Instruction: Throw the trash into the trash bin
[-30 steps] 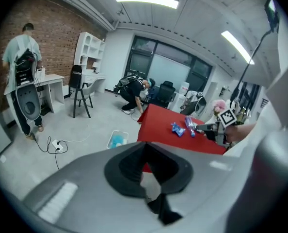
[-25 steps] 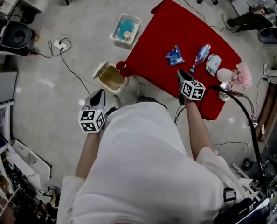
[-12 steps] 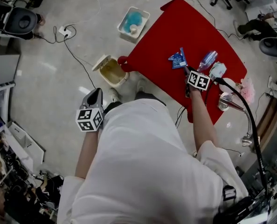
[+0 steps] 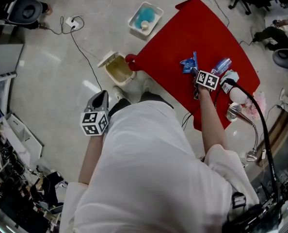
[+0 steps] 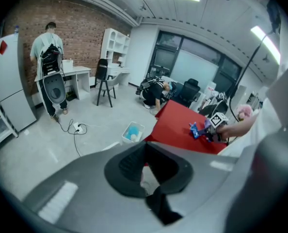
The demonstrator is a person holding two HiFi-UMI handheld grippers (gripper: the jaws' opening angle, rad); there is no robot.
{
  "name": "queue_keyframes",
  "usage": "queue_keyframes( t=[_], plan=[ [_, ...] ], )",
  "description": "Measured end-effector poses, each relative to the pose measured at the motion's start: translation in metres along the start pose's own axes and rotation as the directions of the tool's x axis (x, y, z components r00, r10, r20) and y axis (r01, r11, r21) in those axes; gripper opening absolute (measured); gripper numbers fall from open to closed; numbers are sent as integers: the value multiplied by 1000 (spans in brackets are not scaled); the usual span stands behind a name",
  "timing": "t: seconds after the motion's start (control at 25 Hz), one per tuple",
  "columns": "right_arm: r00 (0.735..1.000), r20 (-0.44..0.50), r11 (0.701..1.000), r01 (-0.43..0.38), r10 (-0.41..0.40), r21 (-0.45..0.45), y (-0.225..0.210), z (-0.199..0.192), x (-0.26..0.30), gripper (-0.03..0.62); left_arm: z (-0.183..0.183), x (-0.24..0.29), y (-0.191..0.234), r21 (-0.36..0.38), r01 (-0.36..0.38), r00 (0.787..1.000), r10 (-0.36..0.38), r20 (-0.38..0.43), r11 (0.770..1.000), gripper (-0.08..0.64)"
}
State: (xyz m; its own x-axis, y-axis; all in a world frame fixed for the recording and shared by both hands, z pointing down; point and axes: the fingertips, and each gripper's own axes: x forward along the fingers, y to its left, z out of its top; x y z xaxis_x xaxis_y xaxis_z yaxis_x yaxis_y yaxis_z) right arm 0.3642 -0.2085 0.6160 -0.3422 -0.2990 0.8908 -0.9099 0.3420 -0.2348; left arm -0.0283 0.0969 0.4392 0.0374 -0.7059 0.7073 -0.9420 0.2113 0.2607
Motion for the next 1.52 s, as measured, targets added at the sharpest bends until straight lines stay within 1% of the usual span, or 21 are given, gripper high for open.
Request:
queue_keyframes(
  t=[0.04, 0.08, 0.12, 0.16, 0.36, 0.72, 1.12, 1.52],
  plan=[
    [1000, -7, 1000, 9, -9, -4, -2, 0, 1, 197, -1, 0, 1, -3, -3, 1000, 3, -2, 1000, 4],
    [1000, -9, 1000, 11, -11, -4, -2, 0, 1, 139, -1, 0, 1, -7, -6, 1000, 6, -3, 1000, 3],
    [1000, -10, 1000, 0, 0, 3, -2, -1, 1, 54, -2, 0, 2, -10, -8, 1000, 8, -3, 1000, 3],
    [1000, -8, 1000, -17, 17, 12, -1, -1, 1, 17, -2, 0, 3, -12, -10, 1000, 10, -3, 1000, 3],
    [998, 27, 998, -60, 59, 23, 7, 3, -6, 3, -3, -1, 7, -15, -5, 1000, 5, 1, 1000, 3],
    [992, 102, 997, -77, 75, 16, 26, 3, -28, 2, -13, -8, 16, -13, 15, 1000, -15, 5, 1000, 4],
    [972, 208, 993, -117, 111, 16, 58, 8, -57, 2, -12, -12, 28, 5, 46, 999, -46, 7, 999, 5],
    [957, 247, 989, -147, 149, -28, 91, 17, -74, 2, -10, -13, 38, 14, 62, 998, -62, 30, 998, 4]
  ],
)
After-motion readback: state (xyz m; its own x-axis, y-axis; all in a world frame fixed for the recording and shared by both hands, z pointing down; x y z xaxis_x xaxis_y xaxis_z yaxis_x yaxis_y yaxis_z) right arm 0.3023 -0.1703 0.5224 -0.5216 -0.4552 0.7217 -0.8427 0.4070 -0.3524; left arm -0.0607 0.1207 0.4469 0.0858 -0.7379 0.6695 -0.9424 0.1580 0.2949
